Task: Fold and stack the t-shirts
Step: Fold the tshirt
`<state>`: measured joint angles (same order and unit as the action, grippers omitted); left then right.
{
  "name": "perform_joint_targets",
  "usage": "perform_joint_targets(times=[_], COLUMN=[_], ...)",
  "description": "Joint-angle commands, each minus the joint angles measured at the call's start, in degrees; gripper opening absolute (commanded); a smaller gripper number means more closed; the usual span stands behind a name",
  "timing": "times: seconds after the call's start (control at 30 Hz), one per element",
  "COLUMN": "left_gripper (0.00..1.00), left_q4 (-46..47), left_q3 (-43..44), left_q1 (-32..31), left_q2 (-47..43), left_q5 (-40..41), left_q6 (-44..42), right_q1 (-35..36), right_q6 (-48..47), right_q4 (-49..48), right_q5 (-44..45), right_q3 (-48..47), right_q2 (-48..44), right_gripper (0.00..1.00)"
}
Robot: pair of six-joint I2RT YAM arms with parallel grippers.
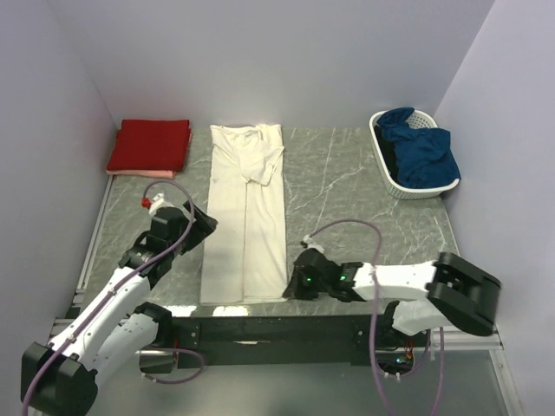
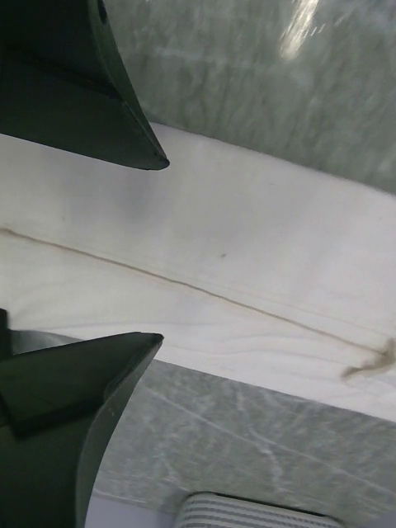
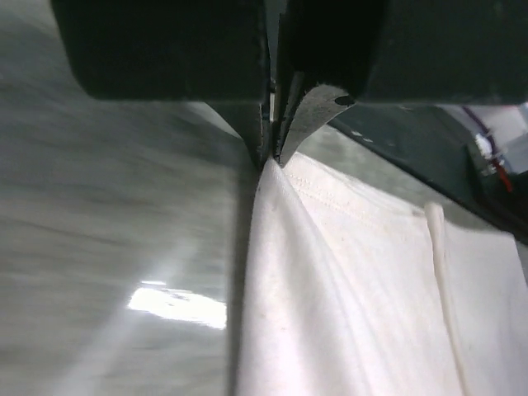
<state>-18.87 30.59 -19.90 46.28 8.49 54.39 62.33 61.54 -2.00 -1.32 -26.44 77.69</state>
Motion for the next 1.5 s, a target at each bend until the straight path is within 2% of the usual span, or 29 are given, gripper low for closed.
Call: perform_joint_targets(times=[0.0, 0.1, 0.17, 0.27, 0.33, 0.47, 0.63, 0.77, 0.93, 1.23, 1.37, 1.4, 1.47], left_gripper=[0.85, 0.84, 0.80, 0.69, 0.66, 0.62, 0.56, 0.54, 0.52, 0.42, 0.29, 0.20, 0.12], left_q4=[3.1, 1.3, -1.0, -9.5, -16.4, -23.8, -26.0, -25.8, -29.1, -24.7, -24.6, -24.6, -24.5], left_q3=[-0.1, -0.1, -0.4, -0.4, -0.2, -0.1, -2.1, -6.1, -8.0, -11.3, -11.1, -10.9, -10.1], left_q1=[-5.6, -12.9, -17.3, -21.6, -23.2, -25.7, -28.4, -34.7, -42.5, -46.9, -48.4, -48.6, -48.8], left_q2=[0.9, 2.2, 3.2, 3.0, 1.4, -1.5, -1.7, 0.0, -0.4, 2.2, 3.3, 3.4, 2.9], left_q5=[-1.7, 1.4, 3.3, 5.5, 7.9, 8.9, 6.3, 4.4, 6.1, 6.4, 7.6, 7.9, 8.2], left_q6=[2.9, 6.6, 9.6, 16.5, 20.8, 24.9, 29.6, 36.4, 43.9, 49.0, 49.5, 49.4, 48.2], right_q1=[-4.0, -5.0, -5.1, -5.1, -5.1, -5.1, -5.2, -5.6, -7.7, -10.6, -10.6, -10.6, -10.6], right_q6=[-2.8, -3.7, -3.9, -4.0, -4.4, -5.6, -6.1, -6.3, -7.7, -9.1, -8.8, -8.8, -9.1], right_q4=[8.4, 10.8, 11.7, 12.1, 12.5, 13.4, 12.4, 12.5, 12.7, 12.3, 11.1, 11.1, 11.3], right_q5=[2.3, 1.5, 1.3, -1.3, -2.0, -2.2, -3.7, -4.1, -5.6, -7.7, -8.8, -9.0, -9.8], right_q3=[4.2, 6.5, 6.9, 7.7, 7.7, 6.5, 6.0, 5.7, 6.0, 7.3, 8.1, 8.2, 8.0], right_q2=[-8.5, -13.5, -15.1, -16.2, -16.4, -15.9, -14.4, -14.7, -16.2, -18.0, -18.2, -18.3, -18.9], right_gripper=[0.01, 0.02, 0.01, 0.02, 0.01, 0.02, 0.02, 0.02, 0.02, 0.02, 0.02, 0.02, 0.02])
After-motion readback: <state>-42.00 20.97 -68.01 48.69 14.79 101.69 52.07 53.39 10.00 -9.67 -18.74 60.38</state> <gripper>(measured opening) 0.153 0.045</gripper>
